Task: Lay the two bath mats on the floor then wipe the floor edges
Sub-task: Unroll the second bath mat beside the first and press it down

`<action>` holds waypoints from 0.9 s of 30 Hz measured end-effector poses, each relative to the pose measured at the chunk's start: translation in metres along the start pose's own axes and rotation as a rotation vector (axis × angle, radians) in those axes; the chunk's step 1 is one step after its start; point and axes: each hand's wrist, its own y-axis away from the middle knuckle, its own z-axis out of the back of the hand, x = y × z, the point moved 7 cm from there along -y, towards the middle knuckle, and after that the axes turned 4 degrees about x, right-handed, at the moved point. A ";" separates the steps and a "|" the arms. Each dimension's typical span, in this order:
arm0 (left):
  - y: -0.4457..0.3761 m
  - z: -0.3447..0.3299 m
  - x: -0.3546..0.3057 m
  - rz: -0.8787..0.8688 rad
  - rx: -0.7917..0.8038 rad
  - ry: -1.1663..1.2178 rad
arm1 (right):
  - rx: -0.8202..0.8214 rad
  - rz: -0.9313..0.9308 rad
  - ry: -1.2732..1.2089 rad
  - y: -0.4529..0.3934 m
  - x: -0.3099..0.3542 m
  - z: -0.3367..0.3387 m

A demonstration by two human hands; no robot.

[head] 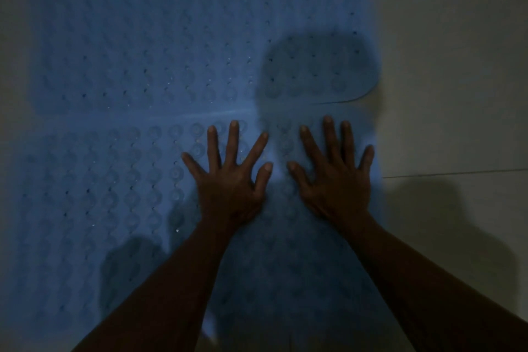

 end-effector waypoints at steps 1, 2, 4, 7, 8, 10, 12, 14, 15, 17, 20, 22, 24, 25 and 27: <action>-0.001 -0.001 0.001 0.000 0.028 0.003 | -0.001 0.003 -0.001 0.000 0.000 0.000; -0.002 -0.001 0.001 0.005 0.051 0.007 | -0.001 0.008 -0.004 0.000 0.000 0.000; -0.003 -0.001 0.003 0.018 0.093 0.012 | -0.009 0.015 -0.001 -0.001 0.001 0.000; -0.003 0.000 0.002 0.023 0.118 0.007 | -0.013 0.012 0.010 -0.002 0.001 0.002; -0.003 0.000 0.002 0.021 0.111 0.003 | -0.015 0.014 0.011 -0.002 0.001 0.002; -0.003 0.000 0.002 0.014 0.089 -0.005 | -0.025 0.018 0.014 -0.001 0.002 0.002; -0.002 0.001 0.001 0.006 0.057 -0.006 | -0.040 0.017 0.021 -0.001 0.003 0.003; 0.000 0.003 0.000 0.008 0.028 0.018 | -0.023 0.003 0.017 -0.001 0.002 0.003; 0.000 0.003 0.000 0.011 0.021 0.025 | -0.008 -0.002 0.006 -0.001 0.001 0.001; 0.001 0.000 0.001 0.021 0.055 0.032 | 0.024 -0.008 -0.008 -0.001 0.000 -0.001; -0.001 -0.006 0.004 0.040 0.133 0.063 | 0.061 -0.009 -0.033 -0.002 -0.001 -0.005; -0.001 -0.006 0.003 0.049 0.164 0.083 | 0.052 -0.009 -0.056 0.000 0.000 -0.003; 0.002 -0.005 0.000 0.057 0.172 0.108 | 0.081 -0.021 -0.067 0.002 0.002 -0.002; 0.005 -0.005 -0.001 0.062 0.177 0.120 | 0.103 -0.036 -0.070 0.003 0.004 -0.002; 0.011 -0.004 -0.004 0.075 0.210 0.151 | 0.162 -0.064 -0.086 0.008 0.009 -0.002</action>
